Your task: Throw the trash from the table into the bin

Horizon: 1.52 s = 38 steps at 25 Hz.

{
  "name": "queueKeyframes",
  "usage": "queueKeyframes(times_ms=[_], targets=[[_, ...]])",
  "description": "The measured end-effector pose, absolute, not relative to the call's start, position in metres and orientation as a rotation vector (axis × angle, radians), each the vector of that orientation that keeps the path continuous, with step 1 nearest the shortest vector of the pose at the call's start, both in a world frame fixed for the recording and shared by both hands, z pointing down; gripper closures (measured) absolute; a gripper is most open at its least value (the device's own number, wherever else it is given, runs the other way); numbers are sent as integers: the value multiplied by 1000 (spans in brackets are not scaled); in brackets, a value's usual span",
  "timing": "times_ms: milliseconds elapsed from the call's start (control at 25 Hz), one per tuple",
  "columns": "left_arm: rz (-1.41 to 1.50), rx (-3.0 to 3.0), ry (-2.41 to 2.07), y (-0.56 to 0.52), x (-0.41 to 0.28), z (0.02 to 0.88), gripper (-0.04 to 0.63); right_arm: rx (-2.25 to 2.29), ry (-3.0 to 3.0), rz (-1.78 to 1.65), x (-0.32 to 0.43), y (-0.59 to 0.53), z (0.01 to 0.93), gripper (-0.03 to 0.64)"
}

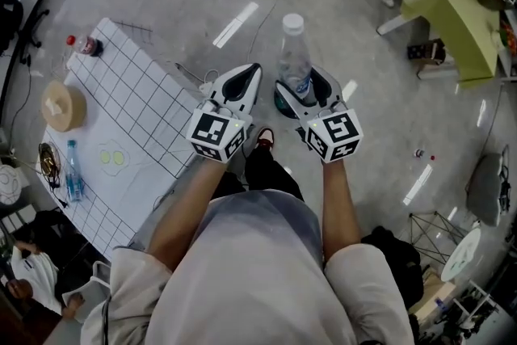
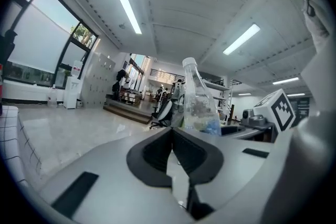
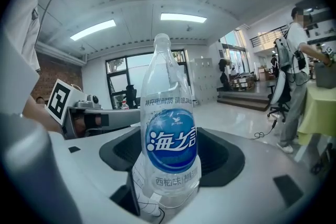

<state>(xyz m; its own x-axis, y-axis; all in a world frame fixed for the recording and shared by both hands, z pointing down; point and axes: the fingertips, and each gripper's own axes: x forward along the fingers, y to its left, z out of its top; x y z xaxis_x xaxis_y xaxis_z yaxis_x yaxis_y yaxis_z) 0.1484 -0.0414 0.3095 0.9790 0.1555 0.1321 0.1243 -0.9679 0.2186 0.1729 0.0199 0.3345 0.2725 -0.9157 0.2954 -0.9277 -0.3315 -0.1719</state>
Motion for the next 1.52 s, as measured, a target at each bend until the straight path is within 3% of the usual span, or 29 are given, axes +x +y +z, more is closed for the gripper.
queueKeyframes(times_ms=[840,1520], targets=[[314,2865,558,45,235,370,588,2750,-1594,600,222,103,391,307],[435,2839,581,60,268,494,588,2820,-1504,754,246,132,522,307]])
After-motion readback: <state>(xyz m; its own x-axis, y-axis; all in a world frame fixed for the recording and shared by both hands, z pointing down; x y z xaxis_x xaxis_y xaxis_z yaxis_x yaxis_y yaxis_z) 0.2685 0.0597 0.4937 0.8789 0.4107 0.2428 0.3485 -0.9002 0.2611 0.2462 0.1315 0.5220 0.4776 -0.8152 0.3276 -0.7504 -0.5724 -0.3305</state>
